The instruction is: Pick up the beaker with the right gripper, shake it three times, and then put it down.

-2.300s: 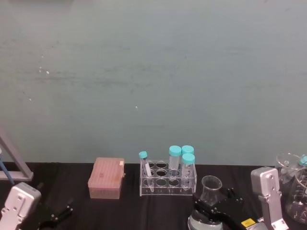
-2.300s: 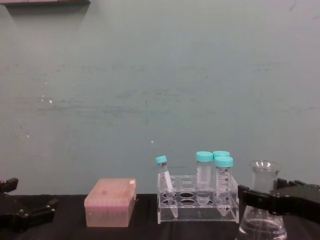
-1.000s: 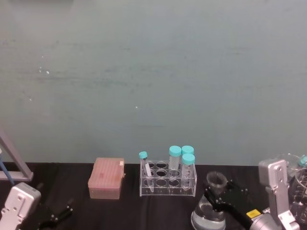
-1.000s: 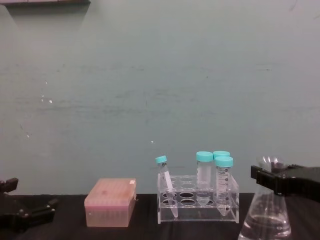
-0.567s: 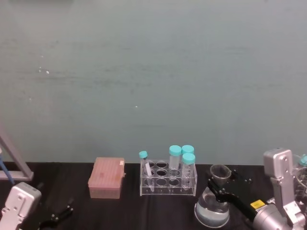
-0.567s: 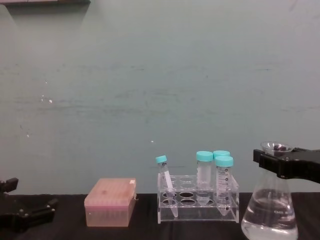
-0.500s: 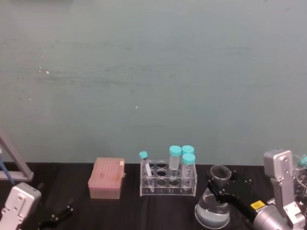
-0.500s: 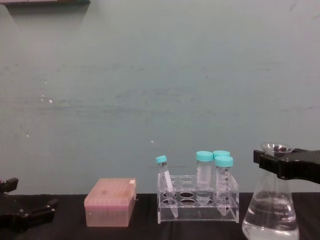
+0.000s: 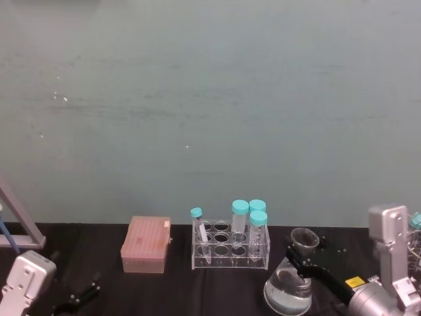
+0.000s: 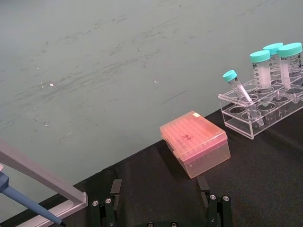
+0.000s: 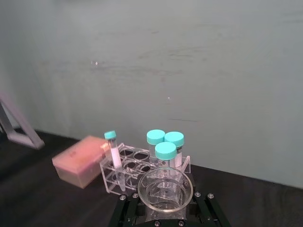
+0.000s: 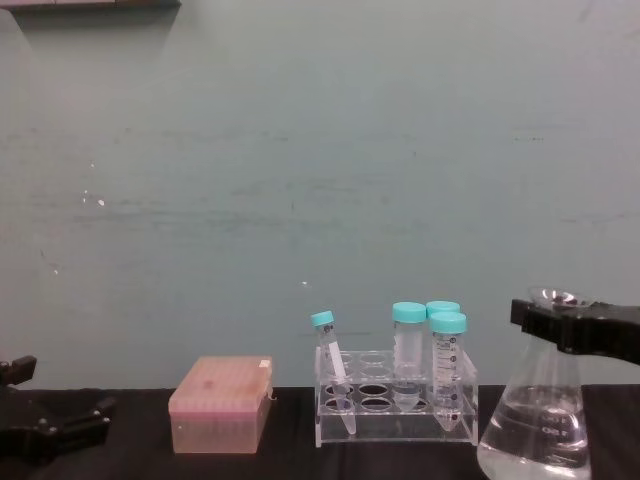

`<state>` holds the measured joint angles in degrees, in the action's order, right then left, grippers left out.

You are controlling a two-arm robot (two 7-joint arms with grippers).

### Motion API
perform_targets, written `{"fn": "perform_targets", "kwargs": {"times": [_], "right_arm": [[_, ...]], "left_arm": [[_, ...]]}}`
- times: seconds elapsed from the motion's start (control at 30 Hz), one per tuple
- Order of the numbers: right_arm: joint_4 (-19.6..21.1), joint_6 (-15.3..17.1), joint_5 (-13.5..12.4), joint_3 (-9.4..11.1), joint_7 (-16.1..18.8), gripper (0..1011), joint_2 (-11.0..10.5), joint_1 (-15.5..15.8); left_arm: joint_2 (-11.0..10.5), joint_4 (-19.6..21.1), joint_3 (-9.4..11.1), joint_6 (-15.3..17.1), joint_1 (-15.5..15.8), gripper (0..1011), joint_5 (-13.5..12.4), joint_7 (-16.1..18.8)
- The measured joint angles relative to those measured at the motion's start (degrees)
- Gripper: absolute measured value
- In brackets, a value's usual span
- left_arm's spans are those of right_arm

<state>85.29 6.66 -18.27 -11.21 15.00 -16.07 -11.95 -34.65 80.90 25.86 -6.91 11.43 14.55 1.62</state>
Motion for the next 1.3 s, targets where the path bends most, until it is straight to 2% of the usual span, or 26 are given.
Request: {"fn": "perform_targets", "kwargs": {"times": [0.1, 0.2, 0.3, 0.33, 0.43, 0.57, 0.77, 1.0, 1.3], "right_arm": [[0.1, 1.4, -3.3, 1.5, 0.1, 478, 1.2, 0.3], [0.3, 4.2, -8.6, 3.7, 0.0, 477, 3.0, 0.5], [0.5, 6.3, -11.8, 5.0, -0.3, 477, 4.1, 0.8], [0.5, 7.7, -13.9, 5.9, -0.7, 478, 4.9, 0.9], [0.5, 9.4, -16.3, 6.9, -1.5, 478, 5.7, 0.9], [0.5, 12.7, -21.0, 8.9, -3.1, 478, 7.4, 1.0], [0.4, 15.7, -26.8, 11.5, -5.0, 478, 9.6, 1.1], [0.0, 17.8, -31.1, 12.8, -6.4, 478, 10.9, 0.9], [-0.2, 19.4, -34.9, 13.4, -8.0, 478, 11.6, 0.5]], "left_arm": [[0.0, 0.0, 0.0, 0.0, 0.0, 1000, 0.0, 0.0], [0.0, 0.0, 0.0, 0.0, 0.0, 1000, 0.0, 0.0], [0.0, 0.0, 0.0, 0.0, 0.0, 1000, 0.0, 0.0], [0.0, 0.0, 0.0, 0.0, 0.0, 1000, 0.0, 0.0], [0.0, 0.0, 0.0, 0.0, 0.0, 1000, 0.0, 0.0], [0.0, 0.0, 0.0, 0.0, 0.0, 1000, 0.0, 0.0], [0.0, 0.0, 0.0, 0.0, 0.0, 1000, 0.0, 0.0], [0.0, 0.0, 0.0, 0.0, 0.0, 1000, 0.0, 0.0], [0.0, 0.0, 0.0, 0.0, 0.0, 1000, 0.0, 0.0]]}}
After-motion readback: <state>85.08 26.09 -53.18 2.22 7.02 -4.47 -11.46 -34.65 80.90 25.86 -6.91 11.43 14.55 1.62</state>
